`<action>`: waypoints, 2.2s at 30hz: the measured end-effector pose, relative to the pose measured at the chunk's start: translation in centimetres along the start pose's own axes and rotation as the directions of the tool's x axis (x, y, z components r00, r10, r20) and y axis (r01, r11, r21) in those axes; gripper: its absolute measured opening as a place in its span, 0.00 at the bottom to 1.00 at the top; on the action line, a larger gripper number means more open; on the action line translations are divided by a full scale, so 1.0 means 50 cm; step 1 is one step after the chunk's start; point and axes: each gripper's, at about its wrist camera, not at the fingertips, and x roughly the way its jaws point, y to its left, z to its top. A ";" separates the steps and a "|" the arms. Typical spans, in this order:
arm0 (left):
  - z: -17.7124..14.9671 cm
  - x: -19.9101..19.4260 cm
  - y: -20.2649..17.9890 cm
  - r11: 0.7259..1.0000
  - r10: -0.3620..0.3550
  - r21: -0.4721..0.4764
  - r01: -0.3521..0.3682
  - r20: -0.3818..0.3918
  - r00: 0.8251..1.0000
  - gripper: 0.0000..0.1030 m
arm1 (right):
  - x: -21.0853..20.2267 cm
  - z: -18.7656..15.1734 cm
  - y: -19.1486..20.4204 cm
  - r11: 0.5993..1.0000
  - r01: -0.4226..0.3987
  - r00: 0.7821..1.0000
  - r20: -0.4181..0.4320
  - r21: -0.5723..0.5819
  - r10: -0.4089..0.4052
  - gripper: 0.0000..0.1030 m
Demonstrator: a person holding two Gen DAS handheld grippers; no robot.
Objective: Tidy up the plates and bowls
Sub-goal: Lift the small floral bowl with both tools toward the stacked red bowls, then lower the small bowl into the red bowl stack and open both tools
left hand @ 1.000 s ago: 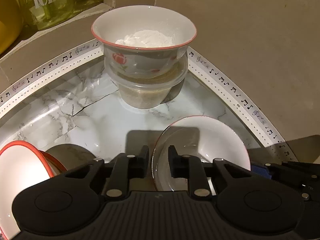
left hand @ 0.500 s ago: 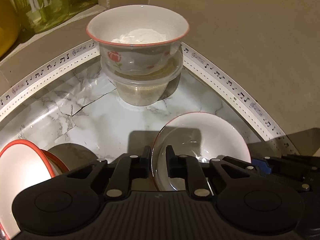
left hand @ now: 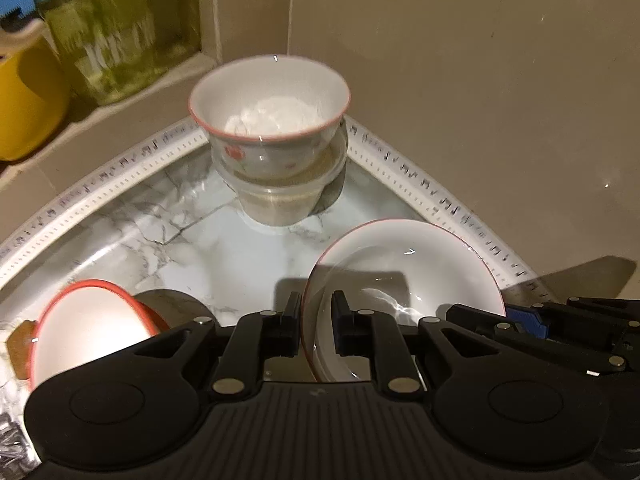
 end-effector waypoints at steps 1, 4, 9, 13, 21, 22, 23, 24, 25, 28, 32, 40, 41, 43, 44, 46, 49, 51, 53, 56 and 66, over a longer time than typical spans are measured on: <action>0.001 -0.013 0.001 1.000 0.006 0.000 -0.006 0.006 1.000 0.14 | -0.010 0.004 0.003 1.000 -0.004 1.000 0.005 -0.002 0.004 0.11; 0.006 -0.050 0.006 1.000 0.017 0.002 -0.017 0.019 1.000 0.14 | -0.036 0.014 0.015 1.000 -0.011 1.000 0.019 -0.023 0.012 0.11; 0.011 -0.116 0.022 0.999 0.048 -0.006 -0.047 0.059 0.997 0.14 | -0.079 0.033 0.048 0.998 -0.028 0.998 0.054 -0.060 0.031 0.11; 0.009 -0.160 0.047 0.997 0.074 -0.026 -0.073 0.073 0.995 0.14 | -0.101 0.043 0.083 0.995 -0.045 0.996 0.075 -0.090 0.052 0.10; -0.003 -0.229 0.135 0.986 0.153 -0.074 -0.147 0.086 0.984 0.14 | -0.113 0.061 0.179 0.981 -0.110 0.989 0.084 -0.157 0.124 0.10; -0.006 -0.235 0.147 0.984 0.163 -0.082 -0.156 0.086 0.983 0.14 | -0.115 0.062 0.192 0.979 -0.117 0.988 0.082 -0.166 0.132 0.10; -0.008 -0.240 0.159 0.982 0.171 -0.091 -0.164 0.085 0.982 0.14 | -0.114 0.063 0.206 0.976 -0.125 0.987 0.080 -0.176 0.140 0.10; -0.012 -0.244 0.171 0.981 0.178 -0.099 -0.170 0.084 0.980 0.14 | -0.114 0.063 0.219 0.974 -0.131 0.986 0.078 -0.185 0.147 0.10; -0.016 -0.248 0.184 0.978 0.186 -0.106 -0.177 0.081 0.979 0.14 | -0.113 0.063 0.232 0.971 -0.136 0.985 0.075 -0.194 0.153 0.10; -0.025 -0.245 0.220 0.973 0.198 -0.134 -0.188 0.067 0.978 0.14 | -0.101 0.062 0.268 0.965 -0.147 0.985 0.060 -0.218 0.163 0.10; -0.041 -0.227 0.256 0.967 0.211 -0.155 -0.202 0.043 0.976 0.14 | -0.075 0.056 0.303 0.959 -0.153 0.986 0.034 -0.240 0.165 0.10; -0.065 -0.173 0.298 0.964 0.197 -0.182 -0.194 0.003 0.980 0.14 | -0.028 0.039 0.341 0.950 -0.133 0.991 -0.006 -0.282 0.137 0.10; -0.067 -0.167 0.302 0.964 0.192 -0.186 -0.189 -0.001 0.981 0.14 | -0.024 0.039 0.345 0.949 -0.128 0.991 -0.009 -0.289 0.131 0.10; -0.071 -0.157 0.307 0.964 0.186 -0.191 -0.184 -0.008 0.983 0.14 | -0.014 0.038 0.348 0.947 -0.122 0.992 -0.018 -0.296 0.123 0.10; -0.072 -0.152 0.309 0.964 0.183 -0.194 -0.182 -0.012 0.983 0.14 | -0.010 0.038 0.350 0.946 -0.121 0.993 -0.022 -0.300 0.120 0.10; -0.073 -0.145 0.312 0.964 0.182 -0.196 -0.182 -0.017 0.983 0.14 | -0.003 0.035 0.352 0.944 -0.118 0.993 -0.028 -0.307 0.115 0.10; -0.073 -0.137 0.315 0.964 0.176 -0.199 -0.177 -0.022 0.984 0.14 | 0.007 0.032 0.358 0.941 -0.115 0.993 -0.035 -0.320 0.109 0.10; -0.074 -0.134 0.317 0.965 0.169 -0.198 -0.171 -0.024 0.985 0.14 | 0.010 0.031 0.359 0.938 -0.114 0.993 -0.038 -0.327 0.108 0.10; -0.075 -0.130 0.317 0.965 0.169 -0.197 -0.170 -0.025 0.985 0.14 | 0.013 0.029 0.359 0.937 -0.114 0.993 -0.041 -0.331 0.107 0.10; -0.074 -0.125 0.318 0.965 0.164 -0.200 -0.167 -0.030 0.986 0.14 | 0.018 0.027 0.361 0.934 -0.110 0.994 -0.044 -0.339 0.101 0.10; -0.077 -0.113 0.319 0.966 0.154 -0.205 -0.157 -0.033 0.988 0.14 | 0.027 0.024 0.362 0.925 -0.110 0.994 -0.049 -0.362 0.099 0.11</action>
